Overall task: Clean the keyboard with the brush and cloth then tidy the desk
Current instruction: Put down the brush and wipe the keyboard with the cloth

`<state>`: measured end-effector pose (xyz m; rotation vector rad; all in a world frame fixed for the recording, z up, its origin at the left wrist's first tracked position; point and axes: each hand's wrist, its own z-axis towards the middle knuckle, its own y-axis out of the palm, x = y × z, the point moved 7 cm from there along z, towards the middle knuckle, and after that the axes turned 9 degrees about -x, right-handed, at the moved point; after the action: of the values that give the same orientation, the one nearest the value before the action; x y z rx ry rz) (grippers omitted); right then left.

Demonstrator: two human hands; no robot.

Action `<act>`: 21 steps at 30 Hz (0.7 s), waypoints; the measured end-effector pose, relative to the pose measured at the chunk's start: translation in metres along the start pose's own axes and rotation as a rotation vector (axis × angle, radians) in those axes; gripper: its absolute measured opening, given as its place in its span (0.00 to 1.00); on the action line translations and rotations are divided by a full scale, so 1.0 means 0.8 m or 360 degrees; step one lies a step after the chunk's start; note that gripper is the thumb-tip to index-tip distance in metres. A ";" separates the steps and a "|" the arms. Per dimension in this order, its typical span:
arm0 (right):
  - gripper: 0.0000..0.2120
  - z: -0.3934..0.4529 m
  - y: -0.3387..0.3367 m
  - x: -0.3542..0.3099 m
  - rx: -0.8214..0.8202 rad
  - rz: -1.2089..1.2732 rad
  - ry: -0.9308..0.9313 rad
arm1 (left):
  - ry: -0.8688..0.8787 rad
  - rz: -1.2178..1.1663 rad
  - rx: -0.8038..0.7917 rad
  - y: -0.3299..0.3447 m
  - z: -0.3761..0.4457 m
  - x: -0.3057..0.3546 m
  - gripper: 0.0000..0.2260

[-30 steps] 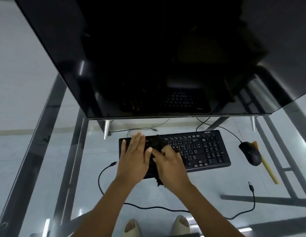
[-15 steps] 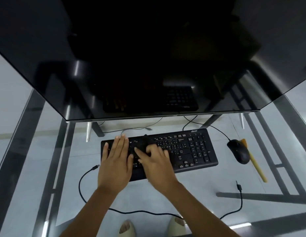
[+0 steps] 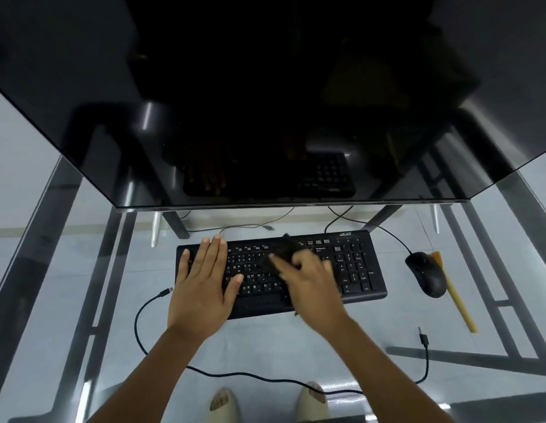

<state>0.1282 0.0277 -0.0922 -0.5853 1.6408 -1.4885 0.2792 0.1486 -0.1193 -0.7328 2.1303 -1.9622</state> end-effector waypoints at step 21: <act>0.19 -0.030 -0.040 0.151 0.0228 0.0128 0.0822 | -0.0016 0.0070 -0.0008 0.001 0.000 -0.002 0.32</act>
<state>0.0362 -0.0604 -0.0942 -0.0486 1.8886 -1.7763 0.2805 0.1497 -0.1209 -0.6889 2.1282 -1.9277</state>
